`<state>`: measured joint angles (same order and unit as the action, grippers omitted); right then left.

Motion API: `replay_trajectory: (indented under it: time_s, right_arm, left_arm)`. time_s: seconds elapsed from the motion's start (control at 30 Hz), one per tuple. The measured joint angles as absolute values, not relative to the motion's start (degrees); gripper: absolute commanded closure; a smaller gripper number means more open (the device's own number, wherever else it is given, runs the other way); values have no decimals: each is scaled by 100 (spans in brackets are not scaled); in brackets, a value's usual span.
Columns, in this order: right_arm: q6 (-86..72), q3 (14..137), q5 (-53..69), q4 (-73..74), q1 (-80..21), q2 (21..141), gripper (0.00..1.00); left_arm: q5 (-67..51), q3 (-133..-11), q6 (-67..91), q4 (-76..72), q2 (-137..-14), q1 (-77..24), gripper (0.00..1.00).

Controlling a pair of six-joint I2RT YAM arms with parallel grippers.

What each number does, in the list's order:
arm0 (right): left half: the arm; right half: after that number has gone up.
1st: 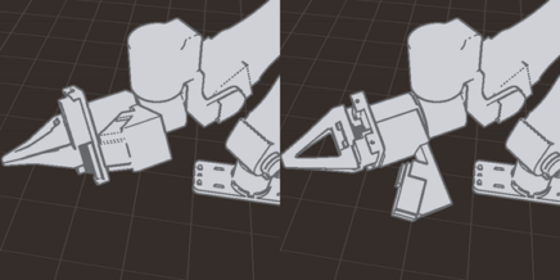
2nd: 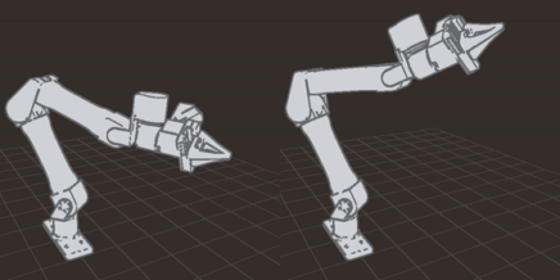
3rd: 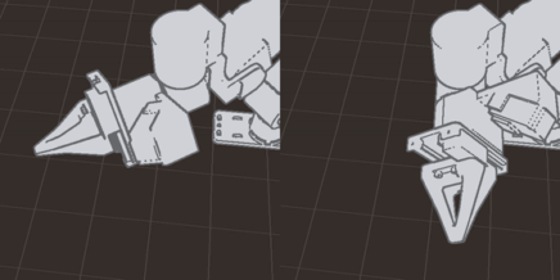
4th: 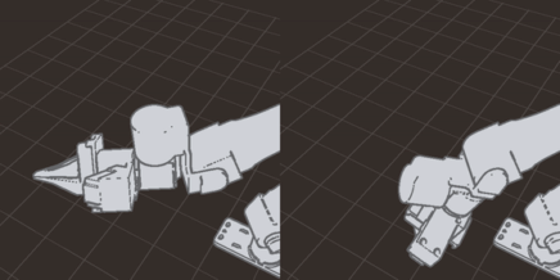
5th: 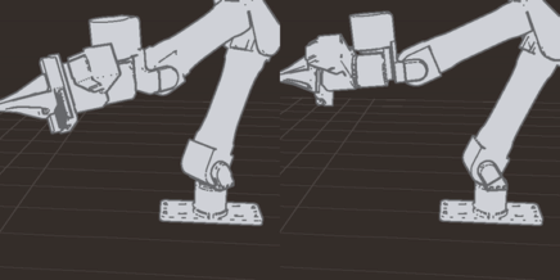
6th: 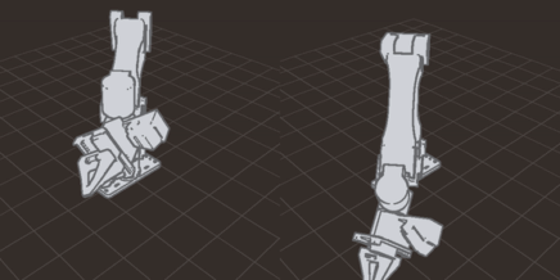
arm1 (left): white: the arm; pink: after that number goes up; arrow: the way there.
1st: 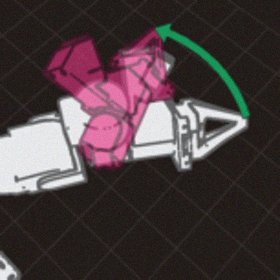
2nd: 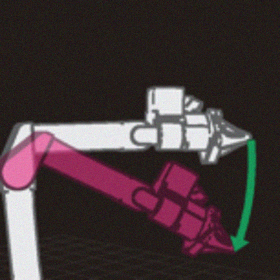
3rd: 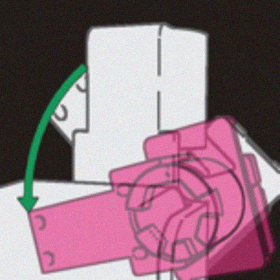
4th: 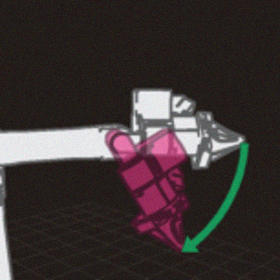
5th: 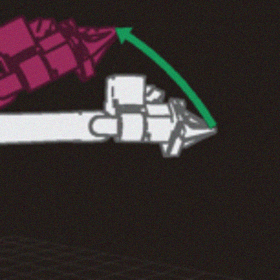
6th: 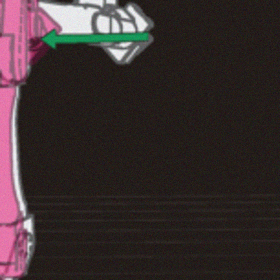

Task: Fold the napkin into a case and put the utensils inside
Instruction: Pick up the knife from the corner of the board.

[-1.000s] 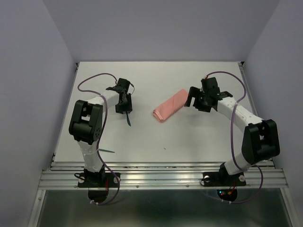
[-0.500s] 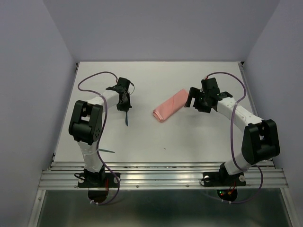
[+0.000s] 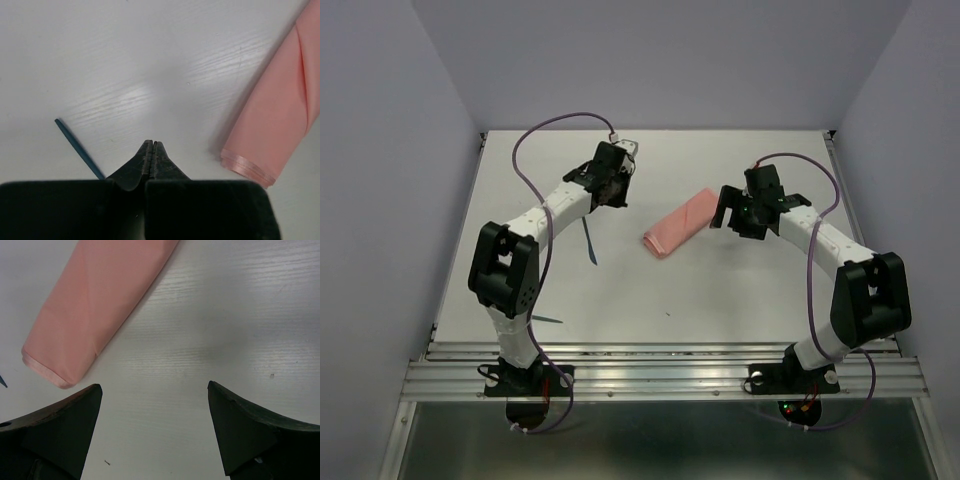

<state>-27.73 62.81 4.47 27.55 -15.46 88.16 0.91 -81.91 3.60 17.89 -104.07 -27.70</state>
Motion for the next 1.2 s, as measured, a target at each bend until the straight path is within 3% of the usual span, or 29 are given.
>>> replay_trajectory:
  time_s: [0.07,0.1,0.13,0.27,0.33,0.43,0.53,0.67,0.87,1.03,1.07,1.13,1.17,1.2]
  right_arm:
    - [-2759,6281,445,2797,-1546,8816,8]
    - [-2757,6281,445,2801,-1546,8816,8]
    - [-2744,6281,445,2810,-1546,8816,8]
    - [-2720,6281,427,2816,-1546,8816,9]
    - [-2714,6281,377,2818,-1546,8816,8]
    - [-2657,6281,143,2801,-1566,8812,8]
    - [-2506,6051,-150,2510,-1605,8641,9]
    - [-2346,5524,-467,2222,-1623,8143,9]
    - [-2373,5428,-1011,2008,-1623,7828,17]
    - [-2547,5472,-1050,2062,-1623,7846,23]
    - [-2578,5472,-1039,2062,-1623,7846,23]
    - [-2635,5472,-998,2073,-1623,7848,23]
    - [-2648,5472,-982,2075,-1623,7848,23]
    - [-2663,5472,-974,2075,-1623,7848,23]
  left_arm:
    - [294,-8259,405,1772,-10407,-2755,100]
    - [401,-8259,484,1789,-10407,-2729,95]
    - [475,-8256,558,1833,-10412,-2692,73]
    - [539,-8016,952,1879,-10407,-2314,20]
    - [515,-7642,1142,1896,-10398,-2069,11]
    - [451,-7035,1382,2056,-10398,-1754,7]
    - [349,-6654,1516,2139,-10396,-1741,7]
    - [290,-6471,1678,2097,-10283,-1831,15]
    - [346,-6504,1857,2064,-10335,-1852,40]
    - [502,-6726,1968,2086,-10536,-1850,56]
    - [521,-6768,1990,2095,-10569,-1850,64]
    - [545,-6853,2003,2106,-10641,-1850,70]
    - [558,-6917,2016,2110,-10691,-1850,83]
    - [563,-6958,2025,2110,-10728,-1850,89]
